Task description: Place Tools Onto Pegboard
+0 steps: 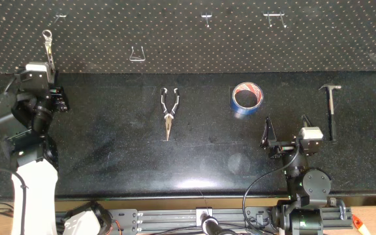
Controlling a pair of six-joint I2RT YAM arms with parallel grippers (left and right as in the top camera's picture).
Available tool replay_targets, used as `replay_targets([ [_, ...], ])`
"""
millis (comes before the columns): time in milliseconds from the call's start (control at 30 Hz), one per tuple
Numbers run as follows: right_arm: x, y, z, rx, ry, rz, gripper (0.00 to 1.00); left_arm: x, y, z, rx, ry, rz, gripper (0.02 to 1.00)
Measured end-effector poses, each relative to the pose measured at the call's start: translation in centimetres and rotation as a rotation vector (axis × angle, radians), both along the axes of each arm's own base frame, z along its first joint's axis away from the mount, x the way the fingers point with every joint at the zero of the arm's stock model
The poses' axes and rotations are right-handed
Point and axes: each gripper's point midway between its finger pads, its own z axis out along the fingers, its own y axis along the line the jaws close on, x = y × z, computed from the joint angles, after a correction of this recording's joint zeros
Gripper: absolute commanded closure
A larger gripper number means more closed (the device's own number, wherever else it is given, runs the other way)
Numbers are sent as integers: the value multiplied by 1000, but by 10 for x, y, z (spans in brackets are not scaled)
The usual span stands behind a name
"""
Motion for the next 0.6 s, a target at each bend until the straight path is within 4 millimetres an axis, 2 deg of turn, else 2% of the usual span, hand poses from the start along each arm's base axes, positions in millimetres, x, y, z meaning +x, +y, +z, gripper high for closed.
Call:
replay_targets([
  [200, 0, 0, 0, 0, 0, 0, 25, 4, 1, -4, -7, 9, -7, 993],
  [367, 0, 0, 0, 0, 0, 0, 25, 13, 4, 13, 6, -21, -10, 991],
  [600, 0, 0, 0, 0, 0, 0, 25, 12, 2, 8, -7, 6, -14, 991],
])
